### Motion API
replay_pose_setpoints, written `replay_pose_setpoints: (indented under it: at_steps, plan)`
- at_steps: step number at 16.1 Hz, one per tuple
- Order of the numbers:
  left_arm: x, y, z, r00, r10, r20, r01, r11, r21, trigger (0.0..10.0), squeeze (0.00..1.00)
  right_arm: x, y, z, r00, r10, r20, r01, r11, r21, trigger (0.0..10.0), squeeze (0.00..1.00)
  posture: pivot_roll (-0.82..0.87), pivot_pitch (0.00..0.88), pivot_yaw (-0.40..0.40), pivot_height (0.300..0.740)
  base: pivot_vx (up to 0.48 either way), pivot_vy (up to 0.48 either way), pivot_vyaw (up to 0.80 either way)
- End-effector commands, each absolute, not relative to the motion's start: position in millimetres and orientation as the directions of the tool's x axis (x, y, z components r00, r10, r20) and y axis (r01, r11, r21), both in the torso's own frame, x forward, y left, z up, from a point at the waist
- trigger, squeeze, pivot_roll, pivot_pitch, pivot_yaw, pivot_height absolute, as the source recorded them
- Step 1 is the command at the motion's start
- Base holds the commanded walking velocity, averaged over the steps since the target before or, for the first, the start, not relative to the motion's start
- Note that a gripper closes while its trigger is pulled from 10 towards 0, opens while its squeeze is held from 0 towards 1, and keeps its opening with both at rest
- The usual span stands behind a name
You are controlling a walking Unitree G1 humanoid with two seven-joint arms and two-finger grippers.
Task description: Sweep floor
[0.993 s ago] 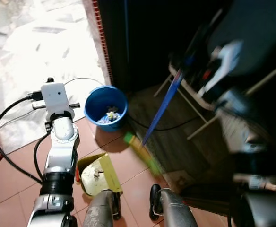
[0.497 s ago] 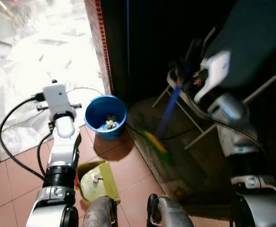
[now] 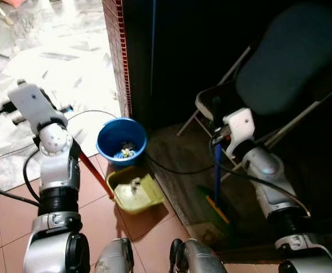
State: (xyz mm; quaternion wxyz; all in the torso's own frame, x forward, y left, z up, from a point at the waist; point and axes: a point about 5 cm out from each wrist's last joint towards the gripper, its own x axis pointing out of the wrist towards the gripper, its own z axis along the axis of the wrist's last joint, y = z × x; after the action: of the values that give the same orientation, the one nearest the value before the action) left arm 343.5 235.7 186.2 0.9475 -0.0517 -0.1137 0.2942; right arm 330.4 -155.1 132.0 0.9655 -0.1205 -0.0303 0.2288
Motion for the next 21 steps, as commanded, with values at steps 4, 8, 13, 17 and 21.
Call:
replay_pose_setpoints:
  at_steps: [4,8,13,17,21]
  plan:
    - [328,270,242,0.671,0.656,0.346,-0.613,0.753,-0.241,10.0,0.00,329,-166,117,0.913,0.407,-0.036,-0.401,0.873,-0.277,10.0,0.00,-0.07,0.043,-0.044,0.740,0.000,0.000,0.00]
    - [320,279,259,0.631,0.681,0.372,-0.626,0.730,-0.275,10.0,0.00,325,-174,105,0.923,0.375,-0.080,-0.383,0.888,-0.255,10.0,0.00,-0.06,0.047,-0.053,0.740,0.000,0.000,0.00]
    - [316,281,249,0.657,0.675,0.336,-0.620,0.737,-0.268,10.0,0.00,326,-168,101,0.920,0.383,-0.085,-0.392,0.887,-0.246,10.0,0.00,-0.05,0.047,-0.056,0.740,0.000,0.000,0.00]
    - [318,275,249,0.690,0.649,0.321,-0.597,0.761,-0.255,10.0,0.00,326,-166,99,0.920,0.383,-0.079,-0.391,0.888,-0.243,10.0,0.00,-0.05,0.052,-0.048,0.740,0.000,0.070,0.00]
    - [318,268,241,0.716,0.628,0.303,-0.581,0.778,-0.240,10.0,0.00,326,-165,97,0.921,0.381,-0.080,-0.389,0.889,-0.241,10.0,0.00,-0.05,0.054,-0.041,0.740,0.000,0.000,0.00]
